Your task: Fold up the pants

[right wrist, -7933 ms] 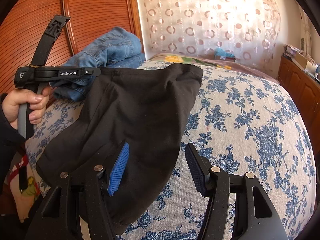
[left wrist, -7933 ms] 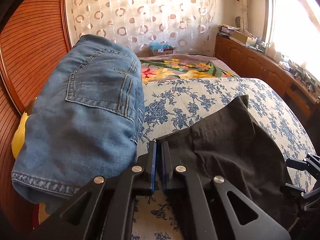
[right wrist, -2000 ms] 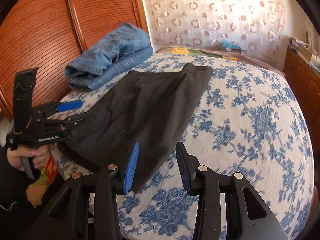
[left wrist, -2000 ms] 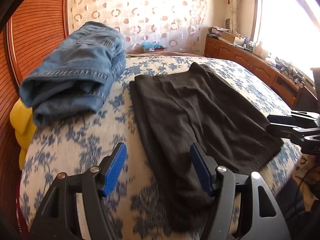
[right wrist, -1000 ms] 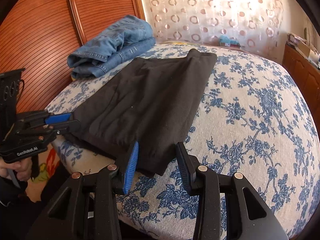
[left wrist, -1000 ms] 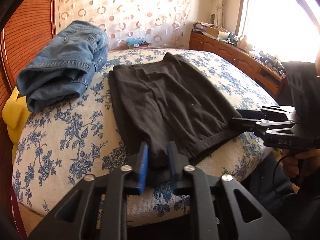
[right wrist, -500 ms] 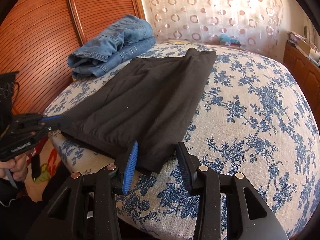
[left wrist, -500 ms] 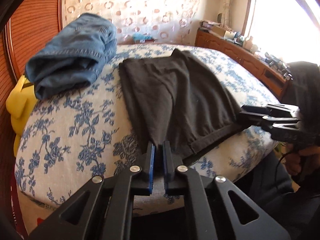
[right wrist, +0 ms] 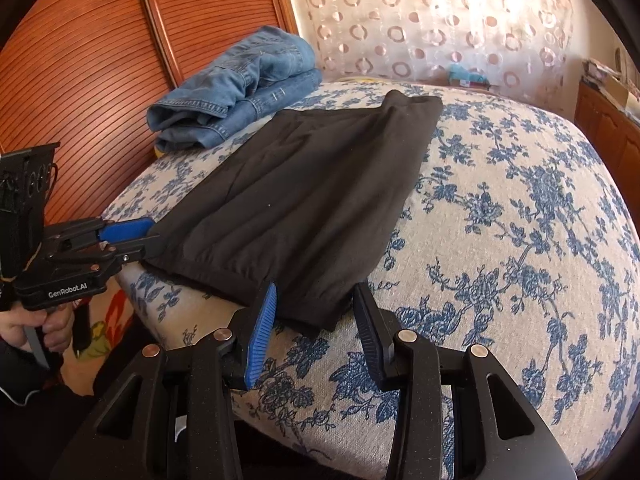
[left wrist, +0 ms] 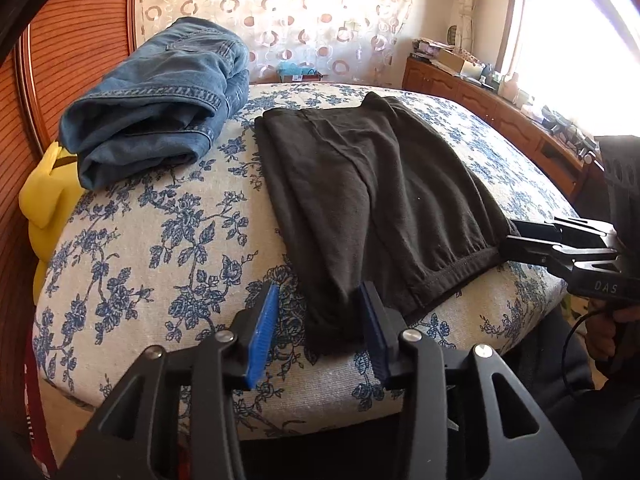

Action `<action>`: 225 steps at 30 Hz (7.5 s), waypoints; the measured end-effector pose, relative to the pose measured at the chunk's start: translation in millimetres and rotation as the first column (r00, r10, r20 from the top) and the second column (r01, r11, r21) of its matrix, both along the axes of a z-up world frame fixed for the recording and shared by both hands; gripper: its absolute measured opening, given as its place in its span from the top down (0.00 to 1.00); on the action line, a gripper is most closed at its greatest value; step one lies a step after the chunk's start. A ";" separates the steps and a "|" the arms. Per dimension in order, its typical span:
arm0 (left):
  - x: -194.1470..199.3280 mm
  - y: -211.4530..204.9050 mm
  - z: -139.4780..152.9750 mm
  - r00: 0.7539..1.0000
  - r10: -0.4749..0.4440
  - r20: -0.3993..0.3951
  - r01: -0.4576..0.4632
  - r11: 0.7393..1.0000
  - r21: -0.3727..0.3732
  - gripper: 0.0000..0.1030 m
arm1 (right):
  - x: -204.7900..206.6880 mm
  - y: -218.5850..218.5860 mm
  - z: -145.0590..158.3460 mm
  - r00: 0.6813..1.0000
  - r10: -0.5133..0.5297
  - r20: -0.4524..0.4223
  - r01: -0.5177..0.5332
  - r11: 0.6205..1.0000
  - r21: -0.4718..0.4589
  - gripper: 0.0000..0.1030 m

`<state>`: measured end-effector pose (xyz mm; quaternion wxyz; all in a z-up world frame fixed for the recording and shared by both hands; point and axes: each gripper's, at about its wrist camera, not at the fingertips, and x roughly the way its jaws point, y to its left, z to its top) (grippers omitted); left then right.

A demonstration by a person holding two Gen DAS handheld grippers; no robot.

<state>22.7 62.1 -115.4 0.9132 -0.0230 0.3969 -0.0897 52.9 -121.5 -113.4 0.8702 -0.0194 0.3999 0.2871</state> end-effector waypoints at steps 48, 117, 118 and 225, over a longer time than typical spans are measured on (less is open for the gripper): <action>-31.2 -0.9 8.3 0.999 -0.047 0.027 0.049 0.994 -0.102 0.93 | -22.1 -9.4 5.2 0.997 0.075 -0.023 -0.072 0.993 0.091 0.92; 134.7 -2.8 52.4 0.987 0.033 0.155 -0.037 0.999 0.020 0.60 | 129.7 1.7 54.8 0.984 -0.061 0.165 0.057 0.998 0.031 0.70; 133.1 -3.0 52.7 0.988 0.029 0.154 -0.034 0.999 0.025 0.59 | 128.1 0.1 55.7 0.983 -0.064 0.169 0.060 0.998 0.027 0.69; 20.2 -41.2 21.6 0.980 -0.191 0.064 0.188 0.981 0.056 0.71 | 11.8 -66.6 14.9 0.998 -0.049 0.025 0.050 0.998 -0.024 0.75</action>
